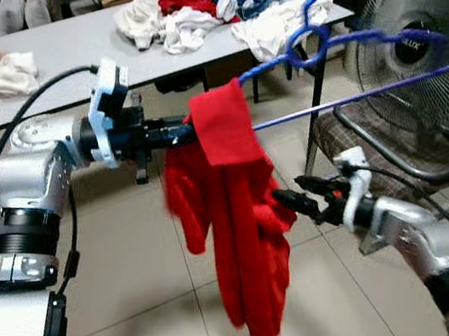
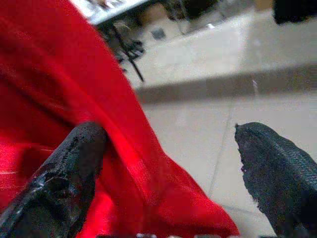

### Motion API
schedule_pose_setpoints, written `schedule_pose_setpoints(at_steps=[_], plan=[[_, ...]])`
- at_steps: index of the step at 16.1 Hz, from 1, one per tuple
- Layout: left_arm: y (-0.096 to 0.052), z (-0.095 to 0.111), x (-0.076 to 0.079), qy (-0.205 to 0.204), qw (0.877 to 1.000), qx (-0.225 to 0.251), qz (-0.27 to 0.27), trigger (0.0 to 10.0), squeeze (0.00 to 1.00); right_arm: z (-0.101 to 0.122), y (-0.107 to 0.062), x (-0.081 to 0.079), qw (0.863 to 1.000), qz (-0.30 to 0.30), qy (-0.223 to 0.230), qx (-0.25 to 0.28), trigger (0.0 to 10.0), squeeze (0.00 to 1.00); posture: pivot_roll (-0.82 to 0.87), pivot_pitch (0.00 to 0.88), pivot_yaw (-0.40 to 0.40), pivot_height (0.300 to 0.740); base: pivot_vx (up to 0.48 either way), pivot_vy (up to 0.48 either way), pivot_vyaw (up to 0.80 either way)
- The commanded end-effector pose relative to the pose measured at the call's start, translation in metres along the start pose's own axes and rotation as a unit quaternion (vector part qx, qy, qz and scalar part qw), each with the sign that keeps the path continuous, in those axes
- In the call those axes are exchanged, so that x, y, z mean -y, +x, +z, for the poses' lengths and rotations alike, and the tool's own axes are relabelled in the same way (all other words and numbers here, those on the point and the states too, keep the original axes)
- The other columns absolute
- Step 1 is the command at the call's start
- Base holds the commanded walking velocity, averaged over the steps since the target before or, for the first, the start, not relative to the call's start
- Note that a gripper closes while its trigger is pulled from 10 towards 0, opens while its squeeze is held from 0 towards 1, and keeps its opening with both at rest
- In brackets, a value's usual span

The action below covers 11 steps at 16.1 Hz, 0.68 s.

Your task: Hang hanger

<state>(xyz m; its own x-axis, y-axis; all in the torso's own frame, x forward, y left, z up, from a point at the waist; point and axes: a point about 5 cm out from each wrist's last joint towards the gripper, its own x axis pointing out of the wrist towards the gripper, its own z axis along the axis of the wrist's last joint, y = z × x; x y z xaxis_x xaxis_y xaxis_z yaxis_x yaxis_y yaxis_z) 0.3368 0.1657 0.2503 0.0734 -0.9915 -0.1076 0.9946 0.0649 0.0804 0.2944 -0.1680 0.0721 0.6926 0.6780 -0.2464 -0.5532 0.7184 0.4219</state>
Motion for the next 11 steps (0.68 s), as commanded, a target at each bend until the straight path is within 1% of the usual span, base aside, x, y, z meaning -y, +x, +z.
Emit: schedule_pose_setpoints(at_steps=[1,2,3,4,5,6,7,8,9,10,11], plan=[[-0.006,0.016,0.001,0.019,1.000,0.016,0.001,0.0,0.00,0.000,0.002,0.003,1.000,-0.008,0.002,-0.002,8.9,0.00,0.03,0.000,0.058,0.740,0.000,0.000,0.00],[-0.006,0.018,0.000,0.023,1.000,0.017,0.005,0.0,0.00,-0.002,0.003,0.002,1.000,0.006,-0.006,-0.015,2.8,0.00,0.03,0.000,0.057,0.740,0.000,0.000,0.00],[-0.006,0.020,-0.001,0.026,0.999,0.018,0.010,0.0,0.00,-0.004,0.003,0.000,0.999,0.021,-0.012,-0.023,1.5,0.00,0.03,0.000,0.057,0.740,0.000,0.000,0.00],[-0.006,0.022,-0.001,0.029,0.999,0.021,0.015,0.0,0.00,-0.004,0.002,-0.003,0.999,0.042,-0.014,-0.019,2.0,0.00,0.03,0.000,0.055,0.740,0.000,0.000,0.00],[-0.006,0.022,-0.001,0.029,0.999,0.021,0.017,0.0,0.00,-0.004,0.001,-0.004,0.999,0.049,-0.017,-0.016,2.7,0.00,0.03,0.000,0.056,0.740,0.000,0.000,0.00],[-0.005,0.022,-0.001,0.029,0.999,0.021,0.018,0.0,0.00,-0.004,0.002,-0.005,0.998,0.055,-0.019,-0.014,4.2,0.00,0.03,0.000,0.056,0.740,0.000,0.000,0.00],[-0.004,0.023,0.000,0.028,0.999,0.023,0.020,0.0,0.00,-0.005,0.003,-0.005,0.998,0.056,-0.018,-0.015,3.9,0.00,0.03,0.000,0.058,0.740,0.000,0.000,0.00],[-0.004,0.023,0.000,0.028,0.999,0.024,0.020,0.0,0.00,-0.006,0.004,-0.005,0.998,0.056,-0.017,-0.016,3.9,0.00,0.03,0.000,0.058,0.740,0.000,0.000,0.00],[-0.002,0.024,0.001,0.027,0.999,0.027,0.016,0.0,0.00,-0.009,0.006,-0.004,0.999,0.048,-0.011,-0.023,1.3,0.00,0.03,0.000,0.059,0.740,0.000,0.000,0.00],[-0.001,0.026,0.002,0.026,0.999,0.031,0.011,0.0,0.00,-0.011,0.009,-0.004,0.999,0.044,-0.005,-0.024,0.2,0.00,0.03,0.000,0.060,0.740,0.000,0.000,0.00],[-0.001,0.028,0.003,0.026,0.999,0.032,0.008,0.0,0.00,-0.011,0.010,-0.004,0.999,0.044,0.001,-0.024,0.0,0.00,0.04,0.000,0.060,0.740,0.000,0.000,0.00]])
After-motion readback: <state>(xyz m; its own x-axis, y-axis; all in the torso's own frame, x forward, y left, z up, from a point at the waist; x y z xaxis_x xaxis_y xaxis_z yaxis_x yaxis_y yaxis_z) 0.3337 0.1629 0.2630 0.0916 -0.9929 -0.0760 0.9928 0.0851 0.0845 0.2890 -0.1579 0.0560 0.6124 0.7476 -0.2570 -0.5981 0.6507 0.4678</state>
